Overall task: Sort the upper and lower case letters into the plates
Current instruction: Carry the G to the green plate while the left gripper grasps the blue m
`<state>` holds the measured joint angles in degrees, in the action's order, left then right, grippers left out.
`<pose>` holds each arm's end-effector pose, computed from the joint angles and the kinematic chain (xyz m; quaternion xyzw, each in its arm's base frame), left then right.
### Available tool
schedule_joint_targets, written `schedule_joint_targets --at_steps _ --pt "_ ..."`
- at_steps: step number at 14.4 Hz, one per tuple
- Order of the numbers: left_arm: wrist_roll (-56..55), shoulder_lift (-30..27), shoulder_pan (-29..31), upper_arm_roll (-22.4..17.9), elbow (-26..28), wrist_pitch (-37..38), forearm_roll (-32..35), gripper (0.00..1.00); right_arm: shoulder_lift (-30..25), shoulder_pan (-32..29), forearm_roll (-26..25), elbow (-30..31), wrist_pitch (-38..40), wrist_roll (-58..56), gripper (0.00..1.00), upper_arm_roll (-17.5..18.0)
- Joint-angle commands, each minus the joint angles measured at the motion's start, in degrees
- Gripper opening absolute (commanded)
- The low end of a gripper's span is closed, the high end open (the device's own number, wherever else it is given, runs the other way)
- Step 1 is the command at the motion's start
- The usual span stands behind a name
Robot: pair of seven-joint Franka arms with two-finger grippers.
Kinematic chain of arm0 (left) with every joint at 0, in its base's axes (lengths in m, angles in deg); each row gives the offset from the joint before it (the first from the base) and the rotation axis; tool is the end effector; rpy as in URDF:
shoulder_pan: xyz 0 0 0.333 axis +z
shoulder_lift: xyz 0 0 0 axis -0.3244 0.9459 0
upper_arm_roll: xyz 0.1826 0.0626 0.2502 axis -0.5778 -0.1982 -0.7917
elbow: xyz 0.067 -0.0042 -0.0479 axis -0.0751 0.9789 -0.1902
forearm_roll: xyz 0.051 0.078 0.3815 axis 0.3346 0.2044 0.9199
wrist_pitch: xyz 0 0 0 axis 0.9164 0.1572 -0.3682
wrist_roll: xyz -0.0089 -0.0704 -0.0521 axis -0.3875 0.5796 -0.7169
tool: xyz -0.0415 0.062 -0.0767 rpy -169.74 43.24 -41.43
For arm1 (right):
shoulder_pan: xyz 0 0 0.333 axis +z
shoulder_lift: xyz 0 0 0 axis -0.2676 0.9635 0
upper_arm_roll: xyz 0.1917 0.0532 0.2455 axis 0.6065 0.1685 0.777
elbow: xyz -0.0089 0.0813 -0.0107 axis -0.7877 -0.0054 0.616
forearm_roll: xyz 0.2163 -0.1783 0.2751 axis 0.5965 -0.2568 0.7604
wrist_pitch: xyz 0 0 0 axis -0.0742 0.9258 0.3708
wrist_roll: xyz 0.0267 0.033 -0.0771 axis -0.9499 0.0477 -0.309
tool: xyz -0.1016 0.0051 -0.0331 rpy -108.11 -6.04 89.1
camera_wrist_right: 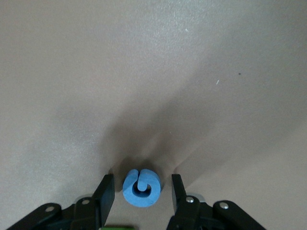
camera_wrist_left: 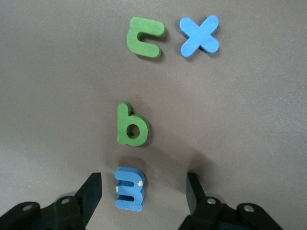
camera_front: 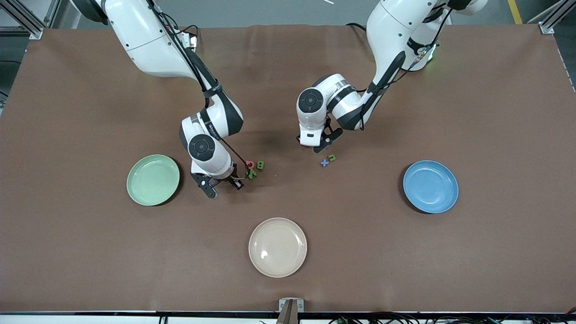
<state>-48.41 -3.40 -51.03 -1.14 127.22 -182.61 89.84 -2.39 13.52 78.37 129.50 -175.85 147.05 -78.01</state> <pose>0.3968 -0.4515 0.1698 -0.9441 -0.3182 0.0595 0.0623 0.5622 0.3137 0.1791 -0.9125 0.4080 0.0276 0.0083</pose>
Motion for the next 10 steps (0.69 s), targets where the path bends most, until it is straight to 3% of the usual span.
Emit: schedule_joint_targets --at_steps 1,4,5,10 --pt "-1.62 -0.32 -0.86 -0.21 0.91 -0.62 1.26 0.73 -0.24 1.10 0.80 0.99 -1.00 0.72 0.43 -0.48" --pt "-1.62 -0.32 -0.95 -0.21 1.17 -0.62 1.26 0.65 -0.33 1.02 0.80 0.99 -1.00 0.63 0.08 -0.48" --pt "-1.62 -0.32 -0.95 -0.21 1.26 -0.62 1.26 0.62 -0.41 0.58 0.80 0.99 -0.66 0.11 0.03 -0.48" --pt "-1.62 -0.24 -1.48 -0.21 1.97 -0.62 1.26 0.63 -5.06 -4.42 0.71 1.42 5.48 -8.57 0.01 -0.57"
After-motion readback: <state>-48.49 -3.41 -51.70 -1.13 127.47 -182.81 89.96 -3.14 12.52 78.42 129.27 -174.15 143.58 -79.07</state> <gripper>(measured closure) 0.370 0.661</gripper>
